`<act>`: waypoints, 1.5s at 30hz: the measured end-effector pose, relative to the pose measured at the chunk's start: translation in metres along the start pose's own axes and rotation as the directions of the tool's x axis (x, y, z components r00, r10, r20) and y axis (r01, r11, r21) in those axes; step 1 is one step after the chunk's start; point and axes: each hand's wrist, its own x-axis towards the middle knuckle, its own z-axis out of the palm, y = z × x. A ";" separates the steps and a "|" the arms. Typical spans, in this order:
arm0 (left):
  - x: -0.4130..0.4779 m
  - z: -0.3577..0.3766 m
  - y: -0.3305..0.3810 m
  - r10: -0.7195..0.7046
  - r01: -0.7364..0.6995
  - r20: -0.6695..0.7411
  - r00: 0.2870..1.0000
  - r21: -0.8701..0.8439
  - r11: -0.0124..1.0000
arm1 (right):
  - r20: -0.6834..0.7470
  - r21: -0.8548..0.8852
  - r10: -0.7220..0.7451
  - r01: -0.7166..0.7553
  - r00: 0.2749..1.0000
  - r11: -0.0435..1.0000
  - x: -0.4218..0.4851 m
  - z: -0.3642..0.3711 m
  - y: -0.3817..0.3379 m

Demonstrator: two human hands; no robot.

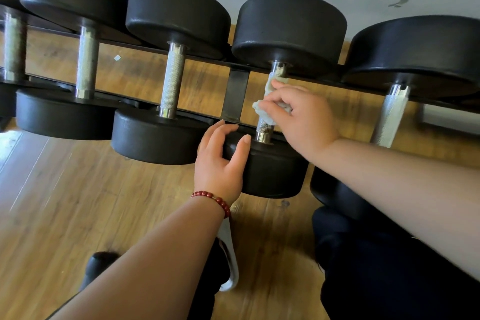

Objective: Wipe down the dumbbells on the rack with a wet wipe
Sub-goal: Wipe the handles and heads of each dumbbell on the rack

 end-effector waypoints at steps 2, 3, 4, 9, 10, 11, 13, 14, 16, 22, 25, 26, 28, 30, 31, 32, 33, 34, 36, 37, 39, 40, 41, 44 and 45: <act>0.000 0.000 0.000 0.005 -0.005 0.000 1.000 0.006 1.000 | -0.119 -0.029 0.108 -0.112 0.987 0.993 0.001 0.011 -0.011; 0.000 0.000 0.000 0.008 -0.008 -0.001 1.000 0.007 1.000 | -0.149 -0.033 0.148 -0.155 0.978 0.987 0.002 0.015 -0.014; 0.000 0.000 0.000 0.008 -0.008 -0.001 1.000 0.005 1.000 | -0.168 -0.028 0.178 -0.186 0.969 0.982 0.003 0.018 -0.016; -0.001 -0.001 -0.001 -0.010 0.010 -0.004 1.000 -0.010 1.000 | -0.222 0.109 0.468 -0.455 0.855 0.884 0.009 0.017 -0.018; 0.000 -0.001 -0.001 -0.005 0.005 -0.006 1.000 -0.013 1.000 | -0.174 0.122 0.531 -0.517 0.829 0.847 0.011 0.018 -0.019; 0.000 -0.001 -0.002 -0.001 0.000 -0.006 1.000 -0.015 1.000 | -0.102 0.104 0.580 -0.571 0.809 0.814 0.013 0.019 -0.020; 0.000 0.000 -0.003 0.002 -0.002 -0.002 1.000 -0.013 1.000 | 0.045 0.084 0.645 -0.647 0.763 0.758 0.016 0.022 -0.022; 0.000 0.000 -0.003 0.005 -0.005 -0.004 1.000 -0.010 1.000 | 0.091 0.099 0.666 -0.672 0.741 0.734 0.018 0.023 -0.022; 0.000 0.000 -0.003 0.010 -0.010 -0.013 1.000 -0.007 1.000 | 0.129 0.168 0.690 -0.702 0.712 0.692 0.024 0.024 -0.023; 0.000 0.000 -0.003 0.006 -0.007 -0.012 1.000 -0.005 1.000 | 0.113 0.303 0.685 -0.682 0.720 0.666 0.031 0.033 -0.015; -0.001 0.000 -0.003 -0.004 0.004 -0.008 1.000 -0.007 1.000 | 0.118 0.299 0.671 -0.670 0.732 0.679 0.029 0.036 -0.010; -0.001 0.000 -0.004 -0.005 0.005 -0.007 1.000 -0.009 1.000 | 0.079 0.308 0.675 -0.662 0.734 0.684 0.035 0.035 -0.010; 0.000 0.000 -0.004 -0.003 0.003 -0.009 1.000 -0.006 1.000 | -0.017 0.363 0.698 -0.646 0.715 0.671 0.051 0.032 -0.010; 0.000 0.001 -0.002 -0.003 0.003 -0.004 1.000 -0.009 1.000 | -0.053 0.434 0.703 -0.617 0.710 0.656 0.054 0.035 -0.011; 0.000 0.001 -0.002 -0.003 0.003 -0.003 1.000 -0.009 1.000 | -0.033 0.452 0.696 -0.611 0.717 0.650 0.051 0.038 -0.010; 0.000 0.001 -0.002 -0.005 0.005 -0.002 1.000 -0.009 1.000 | 0.017 0.460 0.695 -0.623 0.719 0.633 0.044 0.040 -0.010; 0.000 0.000 -0.003 -0.005 0.005 -0.003 1.000 -0.008 1.000 | 0.075 0.469 0.695 -0.641 0.715 0.608 0.039 0.043 -0.008; 0.000 0.000 -0.003 -0.002 0.002 -0.003 1.000 -0.006 1.000 | 0.115 0.474 0.698 -0.656 0.707 0.587 0.036 0.043 -0.006; -0.001 -0.001 -0.003 -0.005 0.005 -0.004 1.000 -0.015 1.000 | 0.120 0.493 0.705 -0.658 0.699 0.569 0.042 0.037 -0.005; -0.001 -0.001 -0.003 -0.008 0.008 -0.002 1.000 -0.021 1.000 | 0.105 0.532 0.709 -0.642 0.697 0.552 0.049 0.034 -0.006; -0.001 -0.001 -0.002 -0.010 0.010 0.000 1.000 -0.027 1.000 | 0.084 0.620 0.728 -0.608 0.681 0.497 0.058 0.031 -0.009; -0.001 -0.001 -0.001 -0.010 0.010 -0.001 1.000 -0.024 1.000 | 0.083 0.644 0.736 -0.600 0.672 0.475 0.059 0.032 -0.010; -0.001 0.000 -0.001 -0.009 0.009 -0.001 1.000 -0.021 1.000 | 0.092 0.655 0.737 -0.598 0.670 0.462 0.056 0.034 -0.010; -0.001 -0.001 -0.002 -0.008 0.008 0.002 1.000 -0.013 1.000 | 0.147 0.633 0.745 -0.641 0.650 0.434 0.047 0.038 -0.008; -0.001 -0.001 -0.002 -0.007 0.007 0.004 1.000 -0.014 1.000 | 0.163 0.628 0.748 -0.653 0.643 0.424 0.050 0.036 -0.007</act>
